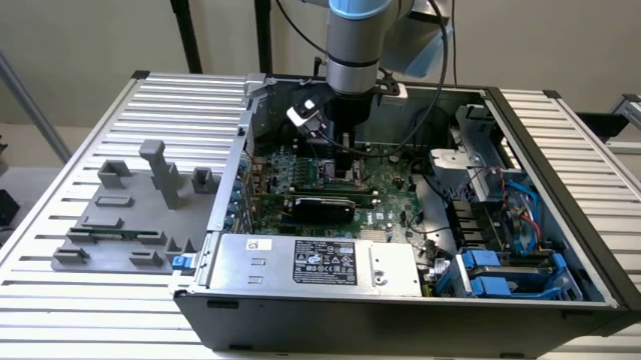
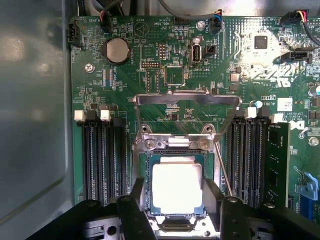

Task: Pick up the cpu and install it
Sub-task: 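Place the cpu into insertion slot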

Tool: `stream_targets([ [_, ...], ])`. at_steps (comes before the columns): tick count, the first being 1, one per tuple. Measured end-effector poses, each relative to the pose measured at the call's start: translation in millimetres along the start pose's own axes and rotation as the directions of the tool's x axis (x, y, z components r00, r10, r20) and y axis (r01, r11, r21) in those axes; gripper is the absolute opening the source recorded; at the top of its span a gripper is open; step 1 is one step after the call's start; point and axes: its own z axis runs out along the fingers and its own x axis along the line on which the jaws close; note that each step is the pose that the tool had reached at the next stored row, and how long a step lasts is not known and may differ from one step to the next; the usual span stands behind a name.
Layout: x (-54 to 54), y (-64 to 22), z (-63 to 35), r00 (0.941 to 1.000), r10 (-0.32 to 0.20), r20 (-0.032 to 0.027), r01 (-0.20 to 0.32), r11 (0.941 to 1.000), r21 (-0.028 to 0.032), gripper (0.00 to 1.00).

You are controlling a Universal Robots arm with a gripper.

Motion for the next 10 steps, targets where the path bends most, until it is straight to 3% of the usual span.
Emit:
stream_targets([
  [2,0.0,0.0,-1.3,1.0,0.0,0.0,0.0,1.0,0.0,0.47],
  [3,0.0,0.0,-1.8,1.0,0.0,0.0,0.0,1.0,0.0,0.47],
  [4,0.0,0.0,-2.3,1.0,0.0,0.0,0.0,1.0,0.0,0.36],
  [10,-0.1,0.1,-5.6,1.0,0.0,0.0,0.0,1.0,0.0,0.18],
])
